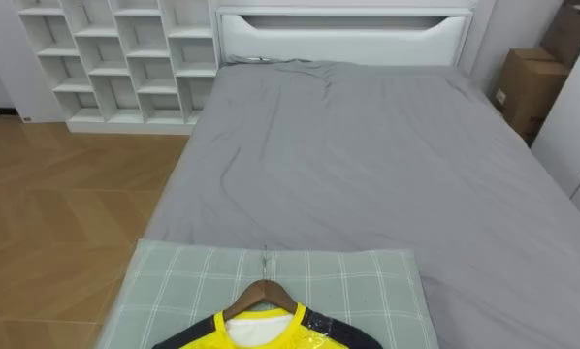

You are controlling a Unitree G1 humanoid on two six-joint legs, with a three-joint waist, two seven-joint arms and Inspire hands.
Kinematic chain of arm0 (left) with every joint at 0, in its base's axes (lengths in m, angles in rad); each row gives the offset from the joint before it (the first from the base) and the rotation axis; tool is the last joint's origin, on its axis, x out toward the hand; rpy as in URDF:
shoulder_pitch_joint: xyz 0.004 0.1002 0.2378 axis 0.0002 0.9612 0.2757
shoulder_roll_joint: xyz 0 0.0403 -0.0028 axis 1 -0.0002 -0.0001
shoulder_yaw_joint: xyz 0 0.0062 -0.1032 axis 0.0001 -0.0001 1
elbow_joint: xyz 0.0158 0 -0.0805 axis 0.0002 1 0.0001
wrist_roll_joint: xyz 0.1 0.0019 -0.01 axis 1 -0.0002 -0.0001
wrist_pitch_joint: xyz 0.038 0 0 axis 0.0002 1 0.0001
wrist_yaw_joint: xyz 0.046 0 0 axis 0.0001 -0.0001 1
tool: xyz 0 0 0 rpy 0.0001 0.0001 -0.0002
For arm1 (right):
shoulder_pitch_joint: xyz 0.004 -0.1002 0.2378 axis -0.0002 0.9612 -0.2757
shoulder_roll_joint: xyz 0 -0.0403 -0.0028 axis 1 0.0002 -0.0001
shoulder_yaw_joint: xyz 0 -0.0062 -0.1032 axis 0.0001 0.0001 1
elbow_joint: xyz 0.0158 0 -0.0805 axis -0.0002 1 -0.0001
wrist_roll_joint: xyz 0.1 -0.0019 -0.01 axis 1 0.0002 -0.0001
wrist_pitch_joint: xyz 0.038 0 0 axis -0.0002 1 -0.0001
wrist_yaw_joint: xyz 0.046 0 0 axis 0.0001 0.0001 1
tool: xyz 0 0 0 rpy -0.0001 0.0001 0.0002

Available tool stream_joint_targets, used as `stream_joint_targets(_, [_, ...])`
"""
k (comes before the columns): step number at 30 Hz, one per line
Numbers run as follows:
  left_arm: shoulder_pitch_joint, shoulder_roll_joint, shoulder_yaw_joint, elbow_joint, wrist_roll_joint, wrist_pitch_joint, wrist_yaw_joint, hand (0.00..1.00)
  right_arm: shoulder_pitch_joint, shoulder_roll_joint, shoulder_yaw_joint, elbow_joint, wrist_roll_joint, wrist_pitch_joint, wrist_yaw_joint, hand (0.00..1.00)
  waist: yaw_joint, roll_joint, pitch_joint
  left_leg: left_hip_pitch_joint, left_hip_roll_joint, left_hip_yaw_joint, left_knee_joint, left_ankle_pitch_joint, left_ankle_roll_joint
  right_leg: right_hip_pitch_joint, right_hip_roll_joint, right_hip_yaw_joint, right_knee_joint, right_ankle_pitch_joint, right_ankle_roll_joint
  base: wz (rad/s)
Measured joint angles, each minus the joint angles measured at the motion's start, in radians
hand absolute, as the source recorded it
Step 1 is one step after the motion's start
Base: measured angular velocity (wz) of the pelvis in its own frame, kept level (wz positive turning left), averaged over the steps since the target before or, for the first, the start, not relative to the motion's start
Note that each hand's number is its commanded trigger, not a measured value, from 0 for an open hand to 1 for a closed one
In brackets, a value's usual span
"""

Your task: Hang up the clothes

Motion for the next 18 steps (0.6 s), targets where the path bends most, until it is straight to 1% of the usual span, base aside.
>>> stream_joint_targets(6, [-0.011, -0.001, -0.001, -0.003, -0.001, -0.004, -0.001, 0.00, -0.005, 0.000, 0.001, 0.001, -0.006, 0.000, 0.015, 0.00, -0.005, -0.001, 0.0004, -0.003, 0.000, -0.001, 0.002, 0.000, 0.000, -0.002, 0.000, 0.000, 0.000, 0.000, 0.000, 0.00])
stream_joint_targets(10, [-0.015, 0.001, -0.007, -0.002, -0.001, -0.023, -0.001, 0.00, -0.010, -0.002, 0.002, 0.000, -0.006, -0.005, 0.031, 0.00, -0.008, -0.003, -0.0007, -0.022, 0.000, -0.001, 0.007, 0.000, 0.000, -0.018, 0.000, 0.000, 0.002, 0.001, -0.001, 0.00])
stream_joint_targets(11, [-0.014, 0.002, -0.019, -0.001, -0.006, -0.026, -0.001, 0.00, -0.009, -0.003, 0.001, 0.000, 0.000, -0.009, 0.032, 0.00, -0.011, -0.003, -0.0004, -0.023, 0.000, -0.001, 0.007, 0.000, 0.000, -0.018, 0.000, 0.000, 0.002, 0.001, -0.001, 0.00])
stream_joint_targets(12, [-0.012, 0.002, -0.020, 0.001, -0.012, -0.026, -0.002, 0.00, -0.008, -0.003, 0.001, -0.001, 0.002, -0.009, 0.032, 0.00, -0.014, -0.001, 0.0014, -0.023, 0.000, -0.001, 0.007, 0.000, 0.000, -0.018, 0.000, 0.000, 0.001, 0.001, -0.001, 0.00])
stream_joint_targets(15, [-0.016, 0.003, -0.020, 0.008, -0.031, -0.026, -0.002, 0.00, -0.009, -0.003, 0.002, -0.003, 0.001, -0.010, 0.031, 0.00, -0.014, 0.000, 0.0032, -0.023, 0.000, -0.001, 0.005, 0.000, 0.000, -0.019, 0.000, 0.000, 0.000, 0.000, -0.001, 0.00])
stream_joint_targets(18, [-0.018, 0.004, -0.021, 0.012, -0.043, -0.027, -0.002, 0.00, -0.012, -0.004, 0.014, -0.003, 0.001, -0.010, 0.029, 0.00, -0.013, 0.000, 0.0031, -0.027, 0.000, -0.001, 0.005, 0.000, 0.000, -0.022, 0.000, 0.000, 0.000, 0.000, -0.001, 0.00])
